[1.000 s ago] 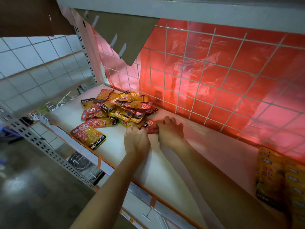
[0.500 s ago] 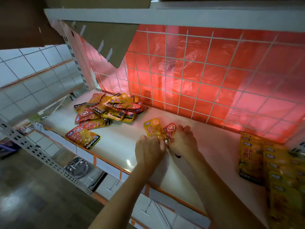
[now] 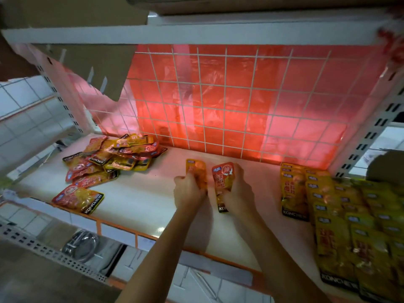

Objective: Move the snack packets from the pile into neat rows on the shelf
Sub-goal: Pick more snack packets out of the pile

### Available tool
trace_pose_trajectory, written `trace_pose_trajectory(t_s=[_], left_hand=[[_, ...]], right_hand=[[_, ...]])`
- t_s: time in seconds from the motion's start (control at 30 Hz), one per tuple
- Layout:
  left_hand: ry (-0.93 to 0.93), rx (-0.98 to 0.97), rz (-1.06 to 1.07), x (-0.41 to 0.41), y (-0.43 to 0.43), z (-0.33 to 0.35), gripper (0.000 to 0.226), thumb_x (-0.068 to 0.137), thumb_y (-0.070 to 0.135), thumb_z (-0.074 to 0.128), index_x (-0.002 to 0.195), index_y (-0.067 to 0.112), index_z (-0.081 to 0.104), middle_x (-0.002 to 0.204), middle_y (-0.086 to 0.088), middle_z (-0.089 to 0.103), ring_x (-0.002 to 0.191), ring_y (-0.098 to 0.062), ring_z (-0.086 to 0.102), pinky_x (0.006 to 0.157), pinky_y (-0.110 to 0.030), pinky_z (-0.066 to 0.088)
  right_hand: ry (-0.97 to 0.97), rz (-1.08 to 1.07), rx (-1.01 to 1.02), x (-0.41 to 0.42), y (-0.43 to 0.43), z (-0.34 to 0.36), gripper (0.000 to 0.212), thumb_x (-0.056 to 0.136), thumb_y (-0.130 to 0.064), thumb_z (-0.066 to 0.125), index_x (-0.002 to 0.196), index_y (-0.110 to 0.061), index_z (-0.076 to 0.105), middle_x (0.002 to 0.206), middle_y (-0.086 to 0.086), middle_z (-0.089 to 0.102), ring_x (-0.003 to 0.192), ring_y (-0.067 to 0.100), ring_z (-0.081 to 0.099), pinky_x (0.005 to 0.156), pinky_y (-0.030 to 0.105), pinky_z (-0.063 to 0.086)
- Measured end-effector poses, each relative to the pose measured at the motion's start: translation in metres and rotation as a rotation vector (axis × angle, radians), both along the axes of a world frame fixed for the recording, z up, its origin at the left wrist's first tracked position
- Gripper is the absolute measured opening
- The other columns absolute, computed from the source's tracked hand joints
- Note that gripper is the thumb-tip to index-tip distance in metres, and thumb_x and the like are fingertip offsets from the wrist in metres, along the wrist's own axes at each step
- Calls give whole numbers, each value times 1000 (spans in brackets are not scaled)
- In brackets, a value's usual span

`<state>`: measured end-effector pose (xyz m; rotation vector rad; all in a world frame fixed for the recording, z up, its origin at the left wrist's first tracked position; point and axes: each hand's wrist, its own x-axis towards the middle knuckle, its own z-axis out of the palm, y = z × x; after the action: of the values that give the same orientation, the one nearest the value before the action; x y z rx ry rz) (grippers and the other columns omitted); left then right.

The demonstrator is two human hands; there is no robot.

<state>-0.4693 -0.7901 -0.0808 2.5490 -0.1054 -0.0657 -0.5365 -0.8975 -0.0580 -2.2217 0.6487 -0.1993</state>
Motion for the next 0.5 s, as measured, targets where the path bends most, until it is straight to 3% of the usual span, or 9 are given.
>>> trace_pose_trajectory(t_s=[0.1, 0.27, 0.4, 0.5], left_hand=[[-85, -166, -43, -9, -11, 0, 32, 86, 21, 64, 117, 17, 61, 107, -8, 61, 98, -28, 59, 80, -30, 42], [-243, -557, -73, -28, -40, 16, 15, 87, 15, 66, 102, 17, 69, 98, 3, 63, 88, -13, 61, 71, -10, 42], [-105, -771, -98, -43, -62, 28, 15, 86, 13, 69, 91, 26, 65, 94, 13, 67, 85, -1, 62, 78, -12, 49], [-22, -722, -161, -57, -75, 26, 15, 85, 15, 70, 85, 30, 66, 84, 21, 66, 80, 2, 63, 75, -15, 51]], right_hand=[[-47, -22, 3, -11, -12, 2, 77, 89, -8, 53, 150, -35, 15, 127, 11, 57, 112, 33, 57, 90, 36, 45], [-161, -122, -4, -25, -38, 7, 63, 85, -2, 48, 140, -32, 41, 122, 8, 60, 107, 29, 59, 89, 36, 47], [-260, -203, 32, -41, -59, 14, 62, 82, 3, 47, 136, -28, 46, 117, 9, 63, 100, 27, 61, 85, 36, 48], [-301, -287, 2, -58, -78, 19, 60, 83, 3, 48, 135, -28, 47, 110, 9, 64, 93, 26, 61, 77, 33, 47]])
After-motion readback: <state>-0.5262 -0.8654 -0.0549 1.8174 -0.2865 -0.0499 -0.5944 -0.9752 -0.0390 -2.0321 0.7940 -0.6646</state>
